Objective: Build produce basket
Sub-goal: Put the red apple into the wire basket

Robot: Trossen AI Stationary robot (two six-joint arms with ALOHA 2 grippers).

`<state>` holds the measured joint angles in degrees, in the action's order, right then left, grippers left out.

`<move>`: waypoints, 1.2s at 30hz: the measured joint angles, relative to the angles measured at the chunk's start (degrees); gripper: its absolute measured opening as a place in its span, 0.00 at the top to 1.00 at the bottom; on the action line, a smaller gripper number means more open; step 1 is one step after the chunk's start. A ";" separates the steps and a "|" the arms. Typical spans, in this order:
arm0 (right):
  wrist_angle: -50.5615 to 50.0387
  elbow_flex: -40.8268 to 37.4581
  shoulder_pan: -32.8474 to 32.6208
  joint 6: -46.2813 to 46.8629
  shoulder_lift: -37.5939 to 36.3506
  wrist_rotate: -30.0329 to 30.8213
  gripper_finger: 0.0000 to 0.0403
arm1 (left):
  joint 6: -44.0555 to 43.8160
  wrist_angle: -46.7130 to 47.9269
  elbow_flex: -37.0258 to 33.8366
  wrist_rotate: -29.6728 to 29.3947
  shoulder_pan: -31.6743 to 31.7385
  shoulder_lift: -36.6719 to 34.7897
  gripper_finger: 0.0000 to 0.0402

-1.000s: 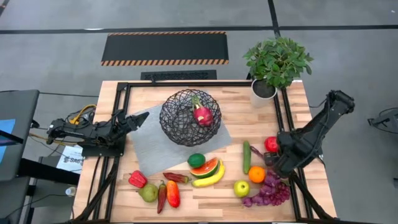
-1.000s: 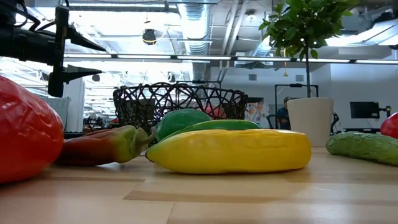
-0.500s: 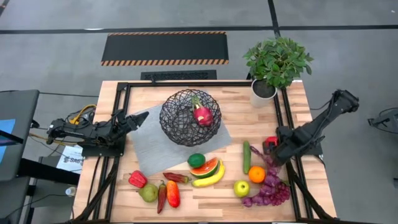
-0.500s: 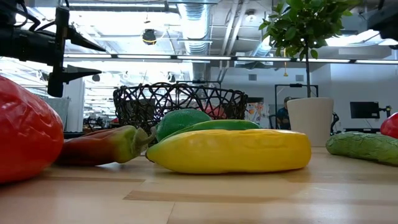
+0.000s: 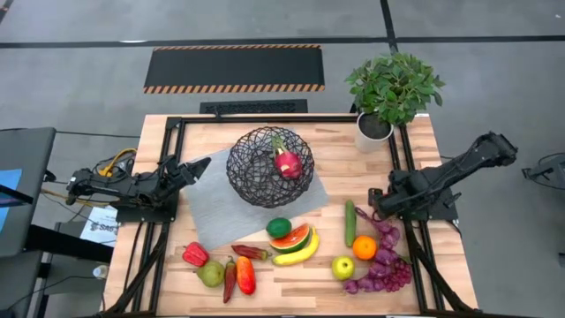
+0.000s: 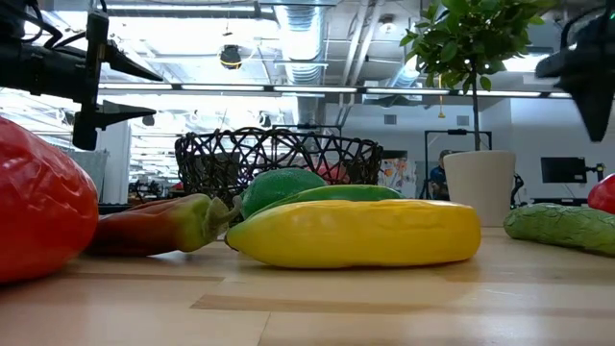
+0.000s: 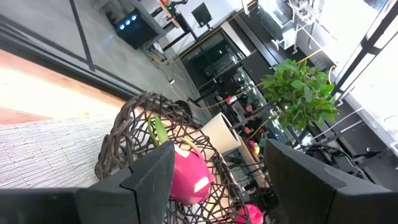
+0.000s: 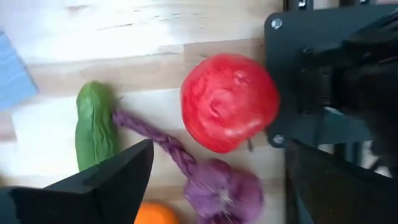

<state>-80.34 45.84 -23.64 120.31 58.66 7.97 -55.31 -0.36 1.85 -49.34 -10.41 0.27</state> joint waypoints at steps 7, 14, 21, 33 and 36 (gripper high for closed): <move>2.46 -3.64 3.49 7.17 2.55 1.15 0.01 | 0.99 0.04 0.00 -0.63 0.00 0.00 0.41; 3.03 -3.64 7.00 7.36 3.49 1.34 0.04 | 1.73 0.07 0.00 -1.05 0.00 0.00 0.41; 3.22 -3.58 10.43 8.20 7.74 1.03 0.04 | 1.51 0.04 0.00 -0.64 0.00 0.00 0.41; 11.98 -3.54 12.22 6.14 14.45 -2.25 0.05 | 1.25 0.02 0.00 -0.44 0.00 0.00 0.41; 13.64 -3.32 12.47 5.59 16.87 -2.47 0.05 | 1.38 0.02 0.00 -0.42 0.00 0.00 0.41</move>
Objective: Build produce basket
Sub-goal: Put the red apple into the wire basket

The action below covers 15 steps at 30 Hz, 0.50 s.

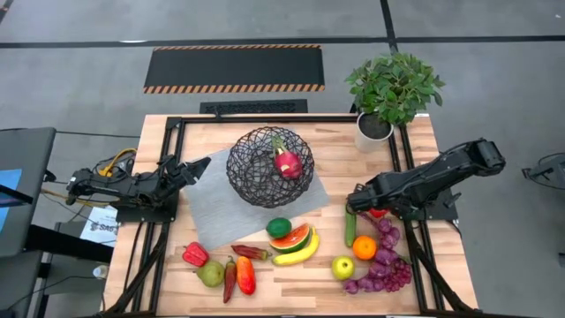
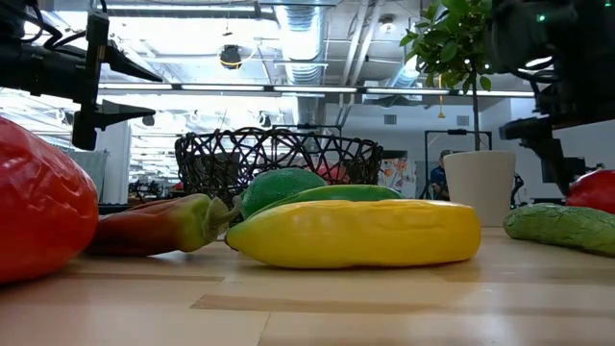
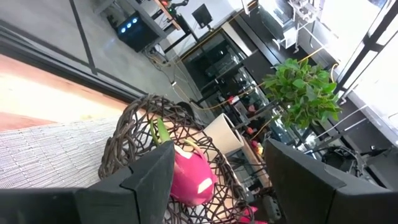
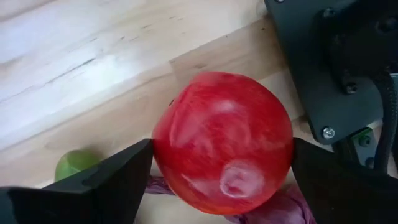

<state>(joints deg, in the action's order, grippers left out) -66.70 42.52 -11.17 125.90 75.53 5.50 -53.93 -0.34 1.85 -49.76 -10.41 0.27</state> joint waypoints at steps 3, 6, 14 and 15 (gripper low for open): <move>0.08 -0.02 0.12 -0.58 1.55 -1.07 0.04 | 0.15 0.00 0.00 -0.02 0.00 0.00 0.41; 0.32 -0.04 0.14 -0.67 2.41 -1.20 0.04 | 0.15 0.00 0.00 -0.04 0.00 0.00 0.41; 0.66 -0.15 2.66 -3.63 2.43 -2.87 0.09 | 0.15 0.00 0.00 -0.06 0.00 0.00 0.41; 0.66 -0.15 2.72 -4.10 2.45 -2.91 0.11 | 0.17 0.00 0.00 -0.06 0.00 0.00 0.41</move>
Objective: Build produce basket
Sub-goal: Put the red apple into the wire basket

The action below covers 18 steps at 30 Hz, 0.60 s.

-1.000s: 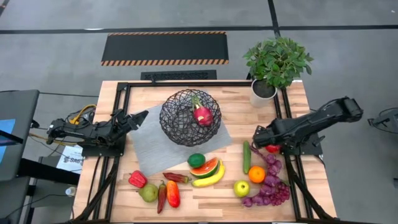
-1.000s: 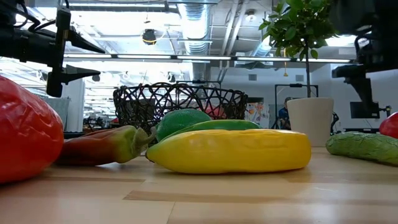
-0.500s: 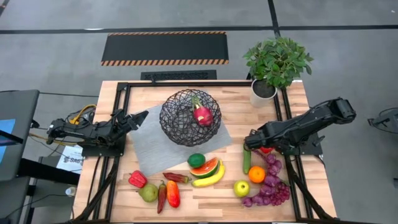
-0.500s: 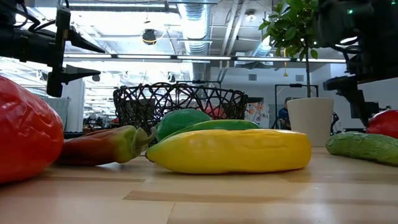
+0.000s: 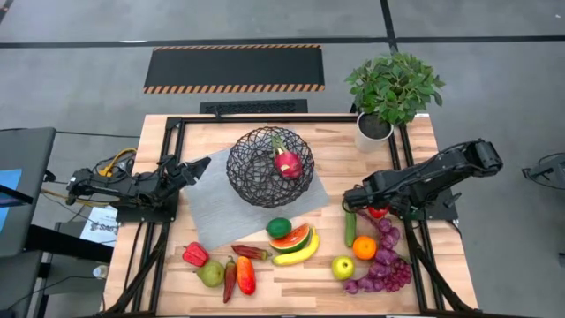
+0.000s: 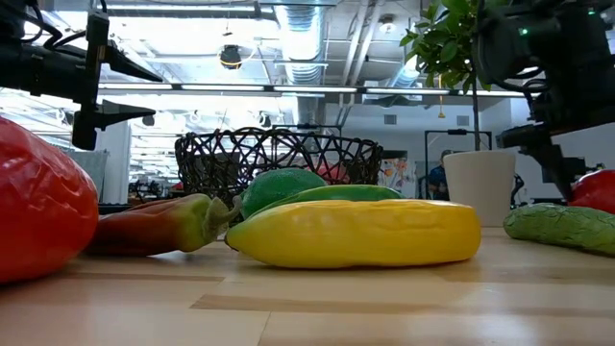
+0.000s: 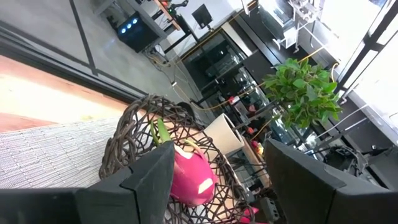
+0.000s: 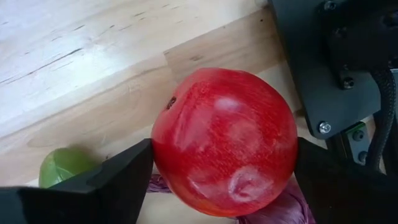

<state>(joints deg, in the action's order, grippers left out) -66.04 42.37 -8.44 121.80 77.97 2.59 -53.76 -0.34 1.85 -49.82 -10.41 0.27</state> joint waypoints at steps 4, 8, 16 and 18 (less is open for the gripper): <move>0.08 0.00 -0.02 -0.64 0.00 -0.14 0.20 | -0.02 0.00 0.00 -0.03 0.00 0.00 0.41; 0.07 0.42 -0.03 -1.13 -0.85 -0.08 0.25 | -0.02 0.00 0.00 -0.04 0.00 0.00 0.41; 1.27 5.62 1.37 -7.83 -2.26 4.70 0.26 | -0.02 0.02 0.00 -0.37 0.00 0.00 0.41; 1.87 8.17 2.37 -11.35 -2.19 5.68 0.26 | -0.01 0.02 0.00 -0.48 0.00 0.00 0.41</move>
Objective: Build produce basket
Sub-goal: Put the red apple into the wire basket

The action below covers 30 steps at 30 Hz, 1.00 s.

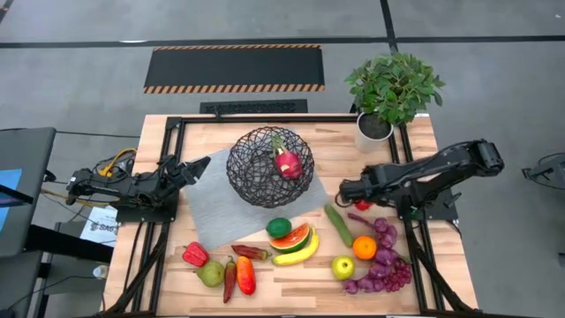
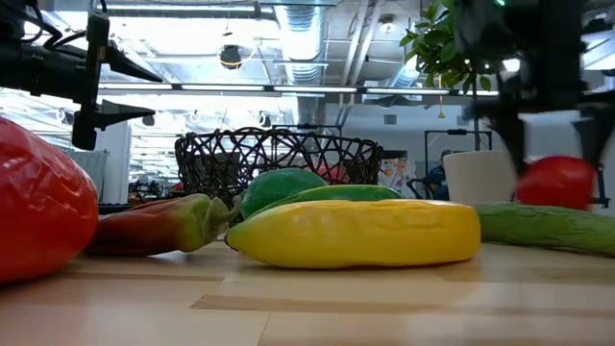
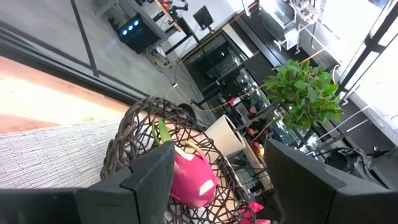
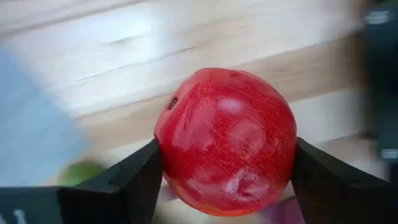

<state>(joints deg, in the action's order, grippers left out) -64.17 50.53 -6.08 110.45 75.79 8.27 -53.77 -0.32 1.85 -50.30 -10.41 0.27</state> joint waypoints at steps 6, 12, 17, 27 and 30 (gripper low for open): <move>4.03 10.63 3.48 -15.17 0.19 4.01 0.26 | 0.03 0.00 0.00 -0.08 0.00 0.00 0.41; 19.69 19.60 9.13 -35.61 1.45 5.31 0.26 | 0.05 0.00 0.00 -0.09 0.00 0.00 0.41; 27.67 27.03 13.22 -50.12 7.61 1.79 0.26 | 0.05 0.00 0.00 -0.11 0.00 0.00 0.41; 25.71 44.69 15.20 -69.52 27.97 -12.92 0.26 | 1.01 0.02 -0.02 -0.63 0.00 0.20 0.41; 23.33 48.75 14.26 -74.25 32.84 -15.85 0.26 | 1.01 0.02 -0.02 -0.76 0.00 0.20 0.41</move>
<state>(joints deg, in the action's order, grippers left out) -40.84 99.29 8.18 36.20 108.63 -7.58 -52.75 -0.29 1.83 -51.07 -10.41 0.47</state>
